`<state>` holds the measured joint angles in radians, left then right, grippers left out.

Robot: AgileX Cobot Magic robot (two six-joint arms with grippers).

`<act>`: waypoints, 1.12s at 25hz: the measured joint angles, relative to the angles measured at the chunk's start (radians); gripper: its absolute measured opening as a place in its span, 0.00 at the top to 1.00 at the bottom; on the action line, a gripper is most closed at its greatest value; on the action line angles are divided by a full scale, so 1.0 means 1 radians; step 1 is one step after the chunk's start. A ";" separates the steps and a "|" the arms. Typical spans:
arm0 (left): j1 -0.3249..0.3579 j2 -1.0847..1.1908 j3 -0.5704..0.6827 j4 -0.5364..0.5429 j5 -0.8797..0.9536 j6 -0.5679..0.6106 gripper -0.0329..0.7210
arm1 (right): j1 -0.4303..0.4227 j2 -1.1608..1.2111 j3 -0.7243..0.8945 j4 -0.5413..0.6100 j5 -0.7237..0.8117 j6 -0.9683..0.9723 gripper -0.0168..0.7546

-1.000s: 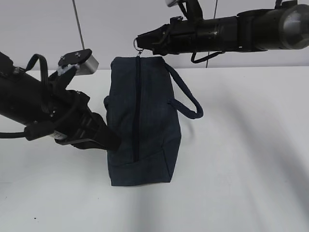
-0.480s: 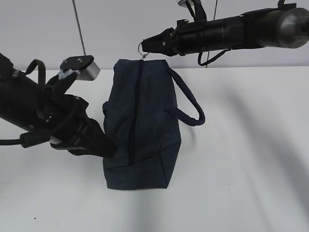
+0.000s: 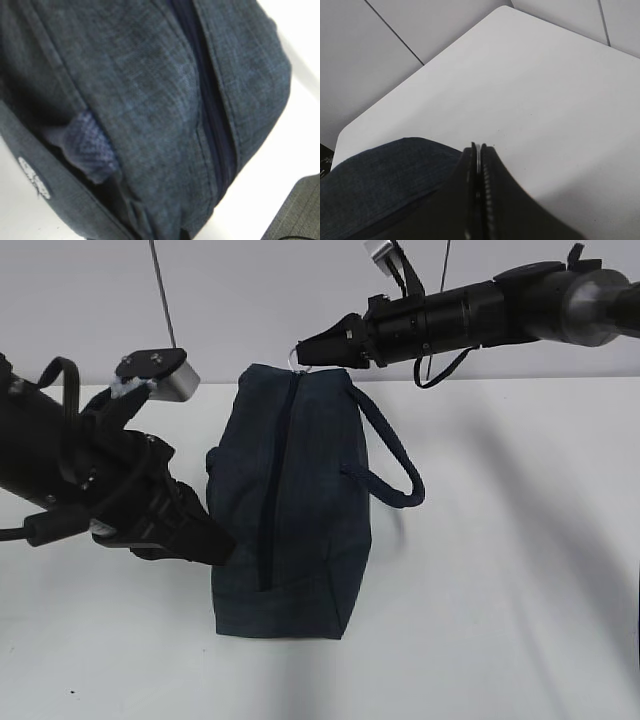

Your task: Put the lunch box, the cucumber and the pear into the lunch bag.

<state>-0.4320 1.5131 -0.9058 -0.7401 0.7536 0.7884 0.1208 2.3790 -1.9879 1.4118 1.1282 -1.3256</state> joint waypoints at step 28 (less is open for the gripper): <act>0.116 0.059 -0.246 -0.167 -0.229 -0.055 0.48 | 0.000 0.003 -0.008 -0.004 0.011 0.024 0.97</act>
<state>-0.3163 1.5717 -1.1519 -0.9067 0.5241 0.7332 0.1208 2.3824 -1.9958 1.4075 1.1395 -1.3019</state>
